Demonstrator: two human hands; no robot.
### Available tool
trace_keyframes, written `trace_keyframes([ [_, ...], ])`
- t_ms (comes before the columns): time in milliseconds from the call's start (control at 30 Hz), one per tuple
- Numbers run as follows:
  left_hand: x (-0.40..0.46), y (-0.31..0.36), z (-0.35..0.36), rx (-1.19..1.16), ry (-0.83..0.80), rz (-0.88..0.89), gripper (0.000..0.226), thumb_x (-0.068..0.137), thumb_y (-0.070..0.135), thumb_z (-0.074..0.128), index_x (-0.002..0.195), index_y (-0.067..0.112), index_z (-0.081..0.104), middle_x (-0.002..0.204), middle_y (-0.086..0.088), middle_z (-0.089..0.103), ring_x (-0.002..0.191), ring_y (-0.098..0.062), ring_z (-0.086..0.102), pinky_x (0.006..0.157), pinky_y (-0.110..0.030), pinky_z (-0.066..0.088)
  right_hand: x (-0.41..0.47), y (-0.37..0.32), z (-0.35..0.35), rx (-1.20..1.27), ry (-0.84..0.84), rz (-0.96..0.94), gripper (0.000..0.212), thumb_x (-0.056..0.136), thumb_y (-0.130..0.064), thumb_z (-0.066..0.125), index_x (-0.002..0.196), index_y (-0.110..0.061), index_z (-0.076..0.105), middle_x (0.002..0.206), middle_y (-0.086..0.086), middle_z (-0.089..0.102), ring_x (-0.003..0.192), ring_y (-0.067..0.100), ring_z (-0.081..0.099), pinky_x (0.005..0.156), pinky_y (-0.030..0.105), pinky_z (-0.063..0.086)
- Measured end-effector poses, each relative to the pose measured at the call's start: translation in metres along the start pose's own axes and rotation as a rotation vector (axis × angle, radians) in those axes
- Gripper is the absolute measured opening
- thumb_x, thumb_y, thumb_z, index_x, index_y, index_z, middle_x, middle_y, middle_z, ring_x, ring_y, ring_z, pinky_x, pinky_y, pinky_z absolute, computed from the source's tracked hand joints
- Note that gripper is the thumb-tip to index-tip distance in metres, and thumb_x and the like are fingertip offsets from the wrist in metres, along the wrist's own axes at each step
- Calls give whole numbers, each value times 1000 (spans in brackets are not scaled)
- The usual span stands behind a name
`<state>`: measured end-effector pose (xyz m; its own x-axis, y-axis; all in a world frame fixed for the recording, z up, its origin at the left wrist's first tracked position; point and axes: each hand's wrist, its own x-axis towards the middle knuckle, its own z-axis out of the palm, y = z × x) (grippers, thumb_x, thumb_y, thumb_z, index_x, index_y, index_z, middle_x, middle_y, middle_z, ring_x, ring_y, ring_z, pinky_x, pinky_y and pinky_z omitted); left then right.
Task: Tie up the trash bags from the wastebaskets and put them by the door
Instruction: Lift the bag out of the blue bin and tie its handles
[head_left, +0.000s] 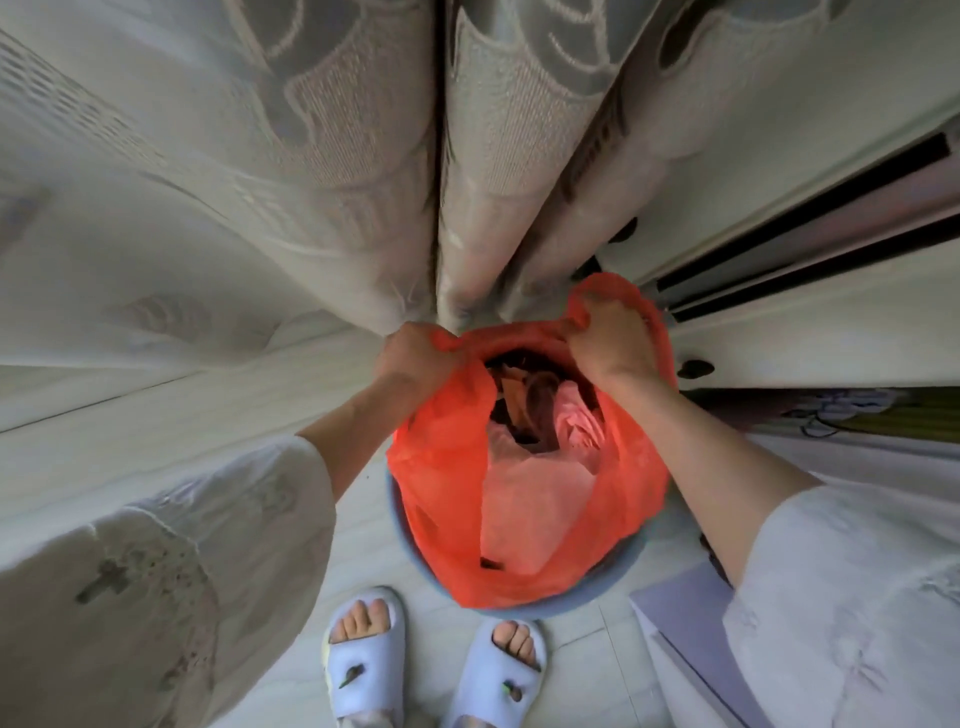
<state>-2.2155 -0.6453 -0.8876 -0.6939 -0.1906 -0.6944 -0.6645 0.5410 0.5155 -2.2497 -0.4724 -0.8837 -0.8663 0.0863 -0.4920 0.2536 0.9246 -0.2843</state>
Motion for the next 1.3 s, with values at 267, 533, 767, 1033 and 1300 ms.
trace_keyframes([
  [267, 13, 3, 3, -415, 112, -83, 21, 79, 2, 61, 99, 2, 68, 103, -21, 68, 91, -29, 63, 91, -38, 52, 8, -13, -2, 382, 88, 212, 20, 86, -12, 42, 75, -20, 56, 97, 13, 61, 108, 34, 58, 91, 33, 43],
  [533, -37, 4, -24, -191, 117, 175, 22, 78, -7, 56, 95, 2, 67, 90, -6, 65, 73, 2, 60, 71, -10, 44, -50, -4, -41, 634, 152, 76, 19, 85, -5, 52, 71, -18, 54, 75, -4, 54, 78, 15, 56, 77, 32, 41],
  [767, -106, 6, -75, 22, 119, -59, 31, 95, 19, 36, 96, 0, 60, 87, -24, 67, 63, -31, 64, 58, -31, 54, -115, -1, -89, 756, 35, 227, 25, 79, -36, 50, 84, -18, 67, 88, 13, 71, 80, 22, 68, 80, 42, 55],
  [1033, -213, 29, -105, -217, 19, -62, 58, 67, 63, 39, 69, 9, 61, 74, -31, 66, 80, -42, 67, 78, -54, 55, -199, -35, -169, 823, -63, 166, 35, 90, -15, 51, 55, -16, 52, 37, -4, 51, 46, 15, 54, 60, 35, 48],
  [1300, -320, 80, -126, -345, -19, 47, 24, 84, 27, 57, 65, 11, 57, 61, -3, 64, 81, -32, 68, 85, -51, 54, -282, -36, -242, 785, -54, 130, 36, 94, -16, 43, 60, -15, 53, 52, 4, 45, 48, 17, 42, 54, 29, 33],
])
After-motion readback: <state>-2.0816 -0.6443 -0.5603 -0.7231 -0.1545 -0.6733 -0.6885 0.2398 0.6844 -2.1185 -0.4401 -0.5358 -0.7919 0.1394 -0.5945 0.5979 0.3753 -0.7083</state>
